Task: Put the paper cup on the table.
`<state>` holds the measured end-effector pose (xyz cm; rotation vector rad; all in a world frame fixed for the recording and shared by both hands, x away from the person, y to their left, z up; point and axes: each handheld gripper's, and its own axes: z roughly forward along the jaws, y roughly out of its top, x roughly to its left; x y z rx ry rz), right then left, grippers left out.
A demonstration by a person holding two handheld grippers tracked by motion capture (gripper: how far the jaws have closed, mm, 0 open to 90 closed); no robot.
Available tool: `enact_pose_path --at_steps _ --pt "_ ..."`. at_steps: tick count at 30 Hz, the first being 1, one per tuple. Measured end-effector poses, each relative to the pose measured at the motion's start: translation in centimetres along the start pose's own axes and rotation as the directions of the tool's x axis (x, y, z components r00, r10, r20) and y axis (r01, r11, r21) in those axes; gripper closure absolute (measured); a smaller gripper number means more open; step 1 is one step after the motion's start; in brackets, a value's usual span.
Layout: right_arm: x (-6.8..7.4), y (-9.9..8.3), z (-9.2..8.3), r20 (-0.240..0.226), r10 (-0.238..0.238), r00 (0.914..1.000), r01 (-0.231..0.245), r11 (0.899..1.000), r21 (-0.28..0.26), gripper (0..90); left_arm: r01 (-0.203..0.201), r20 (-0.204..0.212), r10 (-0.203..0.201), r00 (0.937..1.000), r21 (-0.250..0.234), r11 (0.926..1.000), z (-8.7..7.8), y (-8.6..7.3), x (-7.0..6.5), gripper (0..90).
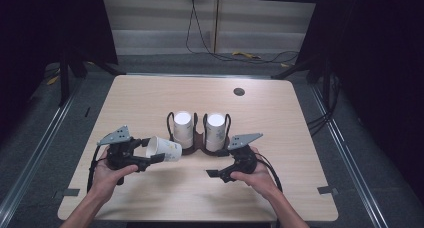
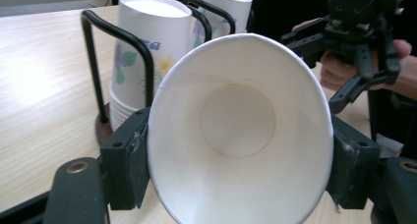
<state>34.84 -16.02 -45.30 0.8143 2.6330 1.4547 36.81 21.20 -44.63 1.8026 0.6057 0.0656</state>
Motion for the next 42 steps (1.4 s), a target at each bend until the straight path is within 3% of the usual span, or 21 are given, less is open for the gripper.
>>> enact_pose_path --at_steps 9,11,17,23,30,34,37,39,42 --pt "-0.5 -1.1 -1.7 0.051 0.04 0.9979 -0.039 0.999 -0.017 18.1 0.013 -0.071 -0.012 0.9974 0.006 0.9999 -1.2 0.4 1.1 25.2" --pt "-0.5 -1.2 -1.9 0.06 0.042 0.9973 -0.041 0.999 -0.014 18.1 0.042 -0.077 -0.041 0.9962 0.008 0.9991 -1.1 0.4 1.2 25.2" --pt "-0.7 -1.9 -2.5 0.084 0.068 0.9942 -0.064 0.997 -0.045 18.2 0.04 -0.117 -0.036 0.9925 0.032 0.9987 -1.2 0.6 1.6 25.1" --pt "-0.8 -1.8 -2.9 0.091 0.073 0.9931 -0.068 0.996 -0.06 18.2 0.075 -0.206 -0.064 0.9765 0.046 0.9961 -1.7 0.6 2.5 25.0" --pt "-1.1 -2.1 -3.1 0.093 0.082 0.9923 -0.077 0.995 -0.061 18.3 0.059 -0.237 -0.041 0.9706 0.069 0.9959 -2.4 1.2 3.2 24.9" --pt "-1.3 -2.3 -3.2 0.092 0.091 0.9916 -0.086 0.995 -0.057 18.3 0.061 -0.286 -0.035 0.9577 0.084 0.9946 -2.7 1.2 3.4 24.9" --pt "-1.5 -2.3 -3.2 0.094 0.091 0.9914 -0.086 0.995 -0.058 18.3 0.073 -0.296 -0.038 0.9544 0.108 0.9914 -2.8 1.2 3.7 25.0" --pt "-1.5 -2.4 -3.1 0.092 0.098 0.9909 -0.093 0.994 -0.058 18.3 0.071 -0.33 -0.02 0.9436 0.143 0.9872 -2.8 1.3 3.9 25.2" --pt "-1.5 -2.4 -3.0 0.087 0.098 0.9913 -0.094 0.994 -0.051 18.3 0.074 -0.35 -0.016 0.9365 0.152 0.9855 -2.7 1.5 4.3 25.3"
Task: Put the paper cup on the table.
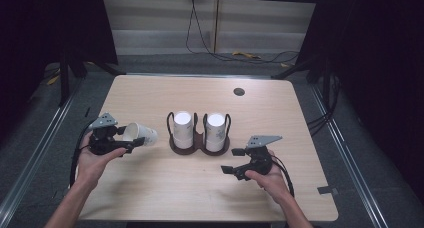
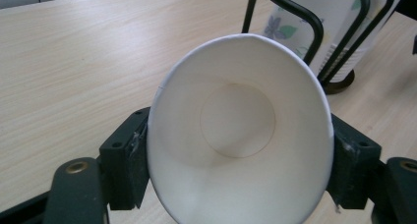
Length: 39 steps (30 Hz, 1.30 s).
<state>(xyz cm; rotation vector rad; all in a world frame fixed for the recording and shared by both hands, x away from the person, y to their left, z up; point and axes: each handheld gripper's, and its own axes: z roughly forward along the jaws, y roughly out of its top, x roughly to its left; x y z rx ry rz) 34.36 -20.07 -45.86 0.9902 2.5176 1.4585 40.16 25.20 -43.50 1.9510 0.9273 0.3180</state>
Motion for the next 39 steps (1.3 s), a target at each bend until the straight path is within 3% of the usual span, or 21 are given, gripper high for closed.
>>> enact_pose_path --at_steps 9,14,16,21,23,26,29,32,37,39 --pt "-0.1 0.0 0.2 0.0 -0.001 1.0 0.001 1.0 0.016 18.3 -0.031 -0.055 0.035 0.9979 0.069 0.9972 0.4 1.3 1.0 25.1" --pt "-0.1 0.1 0.1 0.007 -0.006 1.0 0.005 1.0 0.019 18.3 0.002 -0.064 0.004 0.9979 0.094 0.9956 0.4 1.8 1.4 24.9" --pt "0.0 0.1 0.1 0.004 0.001 1.0 -0.001 1.0 0.012 18.3 0.022 -0.085 -0.012 0.9963 0.116 0.993 0.6 1.7 1.5 24.9" --pt "0.2 0.1 -0.1 0.0 -0.008 1.0 0.008 1.0 0.014 18.3 0.015 -0.103 0.004 0.9947 0.178 0.984 1.2 1.5 1.8 24.8" --pt "0.2 0.1 -0.1 0.002 -0.008 1.0 0.008 1.0 0.015 18.3 0.031 -0.104 -0.01 0.9945 0.2 0.9793 1.6 1.3 2.1 24.6" --pt "0.1 0.1 0.0 0.001 -0.006 1.0 0.006 1.0 0.018 18.3 0.02 -0.091 0.0 0.9959 0.218 0.9757 2.2 1.3 2.4 23.2" --pt "0.0 0.0 0.1 0.001 -0.007 1.0 0.007 1.0 0.022 18.3 -0.004 -0.093 0.029 0.9953 0.257 0.9663 2.4 1.5 2.5 23.0" --pt "0.1 0.0 0.1 -0.001 -0.009 1.0 0.01 1.0 0.025 18.3 -0.011 -0.087 0.035 0.9956 0.263 0.9647 2.5 1.5 2.5 23.2" --pt "0.2 0.0 0.2 -0.002 -0.01 1.0 0.01 1.0 0.026 18.3 -0.019 -0.098 0.052 0.9938 0.31 0.9507 2.9 2.0 2.5 23.9" --pt "0.2 0.0 0.2 -0.002 -0.009 1.0 0.009 1.0 0.027 18.3 -0.021 -0.109 0.058 0.9924 0.31 0.9505 3.1 2.3 2.5 24.1"
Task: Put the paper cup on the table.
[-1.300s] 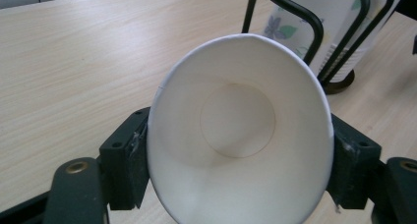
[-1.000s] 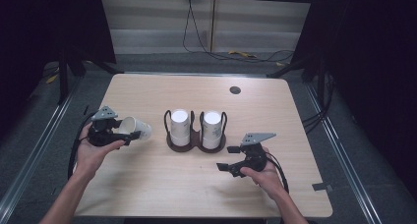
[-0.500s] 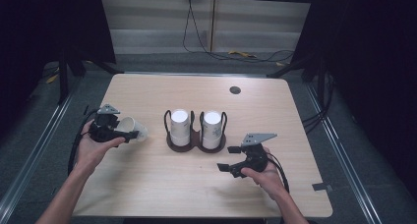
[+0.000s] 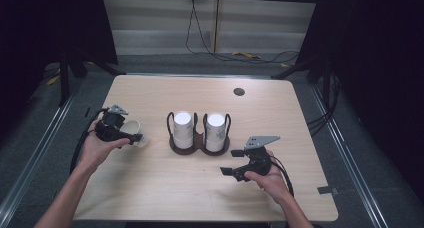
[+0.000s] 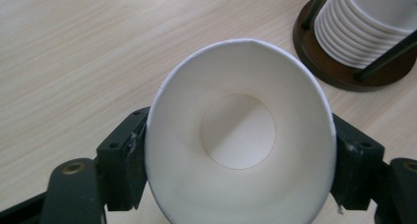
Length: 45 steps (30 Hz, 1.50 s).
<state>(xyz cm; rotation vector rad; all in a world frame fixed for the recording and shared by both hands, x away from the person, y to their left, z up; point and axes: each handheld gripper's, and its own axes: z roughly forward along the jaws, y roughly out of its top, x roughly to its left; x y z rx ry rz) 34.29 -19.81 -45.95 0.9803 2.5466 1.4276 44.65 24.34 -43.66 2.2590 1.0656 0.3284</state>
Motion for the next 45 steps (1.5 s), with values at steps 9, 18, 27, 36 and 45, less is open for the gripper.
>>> enact_pose_path --at_steps 9,18,27,36,45 --pt "0.0 0.0 0.0 -0.001 0.001 1.0 -0.001 1.0 0.004 18.4 -0.048 -0.006 0.049 0.9988 0.039 0.9981 0.9 0.9 -0.2 23.8" --pt "-0.1 0.0 0.0 0.002 0.003 1.0 -0.003 1.0 0.002 18.5 -0.058 -0.019 0.059 0.9981 0.037 0.9976 2.0 0.9 -0.3 22.6" --pt "-0.1 0.0 0.1 0.002 0.0 1.0 0.0 1.0 0.005 18.7 -0.029 0.004 0.029 0.9996 0.062 0.9977 2.4 1.1 0.1 20.6" --pt "-0.2 0.0 0.1 0.018 0.005 0.9998 -0.005 1.0 -0.001 19.4 -0.023 0.021 0.022 0.9995 0.043 0.9988 2.5 0.8 0.2 18.8" --pt "-0.2 0.0 0.0 0.021 0.003 0.9998 -0.002 1.0 -0.003 19.4 -0.024 0.05 0.024 0.9985 0.001 0.9997 2.3 0.1 0.4 16.0"
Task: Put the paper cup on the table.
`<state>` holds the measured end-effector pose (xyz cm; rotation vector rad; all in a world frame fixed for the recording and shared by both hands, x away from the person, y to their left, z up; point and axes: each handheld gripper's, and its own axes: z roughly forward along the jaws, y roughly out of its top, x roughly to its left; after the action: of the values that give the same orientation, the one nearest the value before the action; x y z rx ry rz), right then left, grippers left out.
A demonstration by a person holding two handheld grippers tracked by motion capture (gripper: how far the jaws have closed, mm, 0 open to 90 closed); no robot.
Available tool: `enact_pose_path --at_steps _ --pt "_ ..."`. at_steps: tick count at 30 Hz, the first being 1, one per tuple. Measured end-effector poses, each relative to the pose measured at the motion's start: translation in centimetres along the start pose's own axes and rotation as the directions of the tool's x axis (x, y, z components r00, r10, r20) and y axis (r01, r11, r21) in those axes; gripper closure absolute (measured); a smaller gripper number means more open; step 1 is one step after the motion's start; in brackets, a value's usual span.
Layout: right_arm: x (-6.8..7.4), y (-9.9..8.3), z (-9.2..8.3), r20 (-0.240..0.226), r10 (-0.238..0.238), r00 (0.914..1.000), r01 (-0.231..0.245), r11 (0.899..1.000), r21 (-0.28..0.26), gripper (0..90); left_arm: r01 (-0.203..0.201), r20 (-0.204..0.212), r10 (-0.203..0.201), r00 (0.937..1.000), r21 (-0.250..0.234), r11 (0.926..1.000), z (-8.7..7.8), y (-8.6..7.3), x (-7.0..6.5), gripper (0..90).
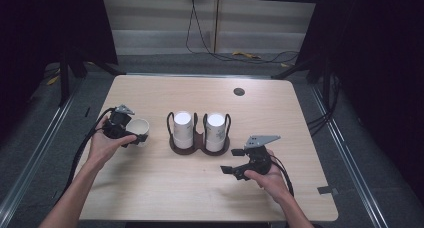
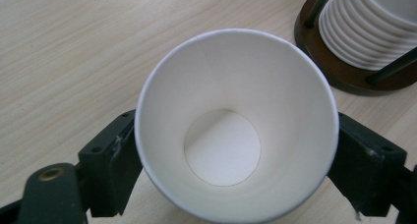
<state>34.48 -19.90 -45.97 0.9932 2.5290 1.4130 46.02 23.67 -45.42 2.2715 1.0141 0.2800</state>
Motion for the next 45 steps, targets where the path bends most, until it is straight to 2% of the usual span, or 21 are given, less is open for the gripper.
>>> enact_pose_path --at_steps 2,4,6,8,10,12,15,18,21,24,26,28,29,34,37,40,43,45 --pt "0.0 0.0 0.0 -0.001 0.001 1.0 -0.001 1.0 -0.001 19.3 0.015 0.005 -0.015 0.9999 -0.003 0.9999 0.0 -0.1 0.1 16.1" --pt "0.0 0.0 0.0 0.0 0.001 1.0 -0.001 1.0 0.0 19.3 0.013 0.005 -0.013 0.9999 -0.005 0.9999 -0.1 -0.3 0.2 16.0" --pt "0.0 0.0 0.0 -0.001 0.001 1.0 -0.001 1.0 0.001 19.4 0.036 0.026 -0.035 0.999 -0.021 0.9991 -0.1 -0.6 0.2 16.0" --pt "0.0 0.0 0.0 0.0 -0.001 1.0 0.001 1.0 0.002 19.4 0.033 0.027 -0.032 0.9991 -0.022 0.9992 -0.1 -0.9 0.2 16.0" --pt "0.0 0.0 0.1 0.0 0.001 1.0 -0.001 1.0 0.003 19.4 0.023 0.009 -0.023 0.9997 -0.018 0.9996 0.0 -1.2 0.2 16.1" --pt "0.0 0.0 0.1 -0.002 0.001 1.0 -0.001 1.0 0.005 19.4 0.027 0.02 -0.027 0.9994 -0.027 0.9993 -0.1 -1.6 0.1 16.2" --pt "0.0 0.0 0.2 -0.004 0.0 1.0 0.0 1.0 0.01 19.3 0.034 0.0 -0.034 0.9994 -0.065 0.9973 -0.4 -2.0 -0.1 16.4" --pt "0.0 0.0 0.2 -0.005 0.0 1.0 0.0 1.0 0.014 19.3 0.028 -0.009 -0.029 0.9995 -0.061 0.9977 -0.5 -2.3 -0.2 16.4" --pt "0.1 0.0 0.1 0.0 -0.002 1.0 0.002 1.0 0.011 19.3 0.046 -0.012 -0.047 0.9988 -0.087 0.9951 -0.7 -2.8 -0.2 16.5" --pt "0.0 0.0 0.0 0.006 0.0 1.0 0.0 1.0 0.009 19.4 0.033 -0.028 -0.037 0.9989 -0.101 0.9943 -1.0 -3.3 -0.4 16.6" --pt "0.0 0.0 0.0 0.008 0.0 1.0 -0.001 1.0 0.004 19.4 0.04 -0.013 -0.042 0.9991 -0.127 0.9911 -1.2 -3.6 -0.7 16.6" --pt "0.0 0.0 0.0 0.013 0.001 0.9999 -0.001 1.0 0.001 19.4 0.03 -0.006 -0.031 0.9995 -0.122 0.992 -1.5 -3.8 -1.0 16.8" --pt "0.0 0.0 -0.1 0.014 0.002 0.9999 -0.002 1.0 0.0 19.4 0.016 -0.017 -0.019 0.9997 -0.132 0.9911 -1.8 -4.0 -1.2 17.1" --pt "0.0 0.1 -0.1 0.016 0.003 0.9999 -0.003 1.0 -0.003 21.0 0.03 -0.037 -0.037 0.9986 -0.177 0.9838 -2.5 -4.7 -1.3 17.4" --pt "0.0 0.1 -0.2 0.032 -0.003 0.9995 0.003 1.0 -0.011 21.0 0.032 -0.009 -0.035 0.9994 -0.204 0.9784 -2.7 -5.3 -1.6 17.6" --pt "0.0 0.1 -0.5 0.053 0.0 0.9986 0.001 1.0 -0.022 22.2 0.021 -0.014 -0.025 0.9996 -0.216 0.9762 -3.0 -5.8 -2.1 17.9" --pt "0.1 0.1 -0.6 0.045 0.004 0.999 -0.002 0.999 -0.04 25.3 0.043 -0.016 -0.048 0.9987 -0.22 0.9745 -3.1 -6.3 -2.7 18.1" --pt "0.4 0.2 -0.6 0.053 -0.002 0.9986 0.004 0.999 -0.042 25.1 0.033 -0.007 -0.036 0.9993 -0.23 0.9727 -3.2 -6.5 -3.1 18.1"
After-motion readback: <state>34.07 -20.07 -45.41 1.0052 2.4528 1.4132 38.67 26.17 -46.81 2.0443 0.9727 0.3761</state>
